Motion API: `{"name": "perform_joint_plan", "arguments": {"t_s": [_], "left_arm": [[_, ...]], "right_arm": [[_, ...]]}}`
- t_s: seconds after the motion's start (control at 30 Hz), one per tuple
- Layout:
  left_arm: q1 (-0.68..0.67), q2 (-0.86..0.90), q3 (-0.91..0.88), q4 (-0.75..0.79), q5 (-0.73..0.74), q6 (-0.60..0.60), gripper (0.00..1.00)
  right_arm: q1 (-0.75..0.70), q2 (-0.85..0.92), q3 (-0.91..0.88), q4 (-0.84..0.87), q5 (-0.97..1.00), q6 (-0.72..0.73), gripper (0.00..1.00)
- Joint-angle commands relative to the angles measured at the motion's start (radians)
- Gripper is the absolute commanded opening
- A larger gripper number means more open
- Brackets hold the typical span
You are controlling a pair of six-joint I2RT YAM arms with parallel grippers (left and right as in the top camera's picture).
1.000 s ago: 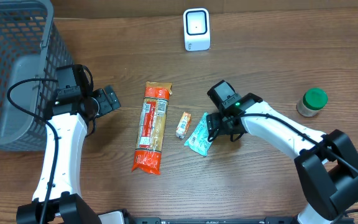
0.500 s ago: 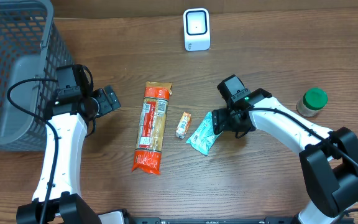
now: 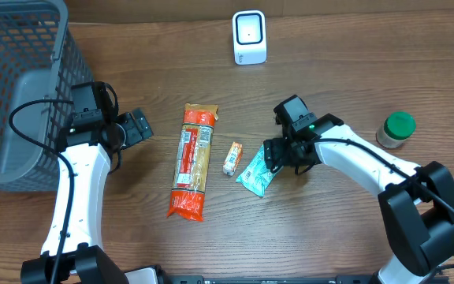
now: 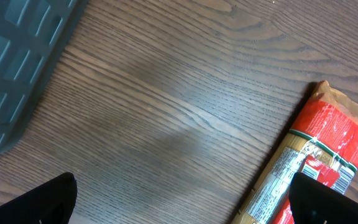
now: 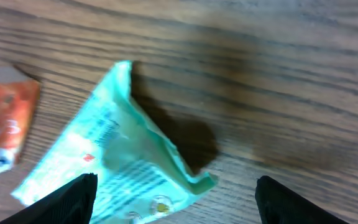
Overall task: Scan the item barcode
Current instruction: 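Lower the right gripper and pinch the mint-green pack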
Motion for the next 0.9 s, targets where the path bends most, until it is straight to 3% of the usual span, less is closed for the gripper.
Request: {"name": "perform_joint_plan", "arguments": {"t_s": [0.0, 0.13, 0.37, 0.67, 0.87], "left_arm": [[-0.002, -0.017, 0.006, 0.000, -0.009, 0.016, 1.00], [-0.002, -0.017, 0.006, 0.000, -0.009, 0.016, 1.00], [-0.002, -0.017, 0.006, 0.000, -0.009, 0.016, 1.00], [-0.002, -0.017, 0.006, 0.000, -0.009, 0.016, 1.00], [-0.002, -0.017, 0.006, 0.000, -0.009, 0.016, 1.00]], "right_arm": [[0.005, -0.002, -0.049, 0.006, 0.100, -0.009, 0.83], [0.000, -0.002, -0.062, -0.060, 0.212, -0.008, 0.84], [-0.032, -0.003, -0.061, -0.130, 0.212, 0.022, 0.83], [-0.062, -0.068, -0.027, -0.132, 0.068, -0.012, 0.83], [-0.072, -0.134, -0.027, -0.134, -0.032, -0.089, 0.91]]}}
